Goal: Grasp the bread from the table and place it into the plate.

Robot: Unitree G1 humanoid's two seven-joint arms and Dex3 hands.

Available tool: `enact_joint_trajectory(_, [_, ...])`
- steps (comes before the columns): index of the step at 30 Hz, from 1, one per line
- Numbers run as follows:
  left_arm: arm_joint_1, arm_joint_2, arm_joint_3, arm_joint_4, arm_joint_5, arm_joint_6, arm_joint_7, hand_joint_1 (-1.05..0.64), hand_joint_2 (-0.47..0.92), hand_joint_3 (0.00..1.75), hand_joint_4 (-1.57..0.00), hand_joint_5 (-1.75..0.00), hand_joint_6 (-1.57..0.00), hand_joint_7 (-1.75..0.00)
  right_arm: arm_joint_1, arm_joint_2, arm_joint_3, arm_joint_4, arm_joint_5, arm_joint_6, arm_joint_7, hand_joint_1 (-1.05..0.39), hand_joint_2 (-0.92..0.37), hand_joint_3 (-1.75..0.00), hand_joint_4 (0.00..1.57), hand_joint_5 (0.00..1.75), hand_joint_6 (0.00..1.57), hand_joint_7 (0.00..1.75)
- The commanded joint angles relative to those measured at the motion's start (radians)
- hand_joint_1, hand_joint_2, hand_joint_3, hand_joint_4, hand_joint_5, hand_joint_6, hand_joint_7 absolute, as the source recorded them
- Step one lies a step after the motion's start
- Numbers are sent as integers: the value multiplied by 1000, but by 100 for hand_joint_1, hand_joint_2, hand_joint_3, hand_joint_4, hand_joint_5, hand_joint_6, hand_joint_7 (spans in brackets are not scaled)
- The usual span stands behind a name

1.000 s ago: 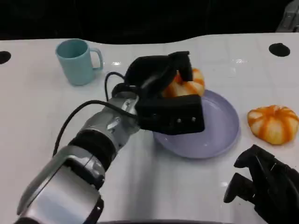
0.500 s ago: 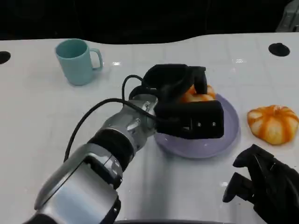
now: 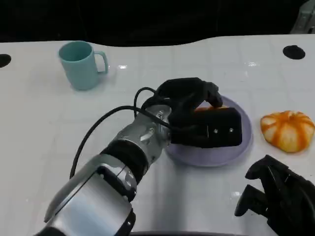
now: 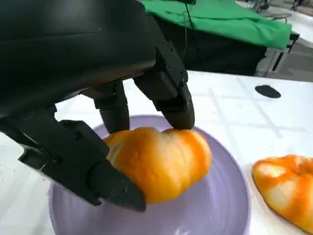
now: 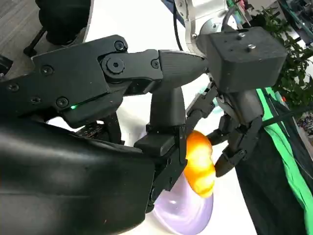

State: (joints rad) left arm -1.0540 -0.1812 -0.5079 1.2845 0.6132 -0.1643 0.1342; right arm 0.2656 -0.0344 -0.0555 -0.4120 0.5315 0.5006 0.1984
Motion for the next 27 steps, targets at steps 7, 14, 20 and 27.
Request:
enact_joint_trajectory(7, [-50, 13, -21, 20, 12, 40, -149, -55, 92, 35, -4, -19, -15, 0, -1, -13, 1, -1, -11, -23, 16, -49, -92, -32, 63, 175, 51, 160])
enact_joint_trajectory(14, [-72, 57, -2, -5, -18, 6, -290, -88, 92, 48, 0, 0, -2, -1, -9, -16, -8, 9, -4, -20, 18, -49, -92, -33, 64, 175, 52, 160])
enact_joint_trajectory(20, [-43, 109, 61, -58, -78, -68, -308, -87, 92, 47, -2, -1, -8, -4, -18, -13, -14, 20, 1, -16, 16, -48, -92, -32, 64, 175, 51, 161])
enact_joint_trajectory(27, [41, 151, 201, -129, -245, -140, -361, -76, 92, 42, -19, -12, -20, -9, -24, -14, -16, 29, 3, -18, 23, -48, -92, -31, 65, 175, 51, 161])
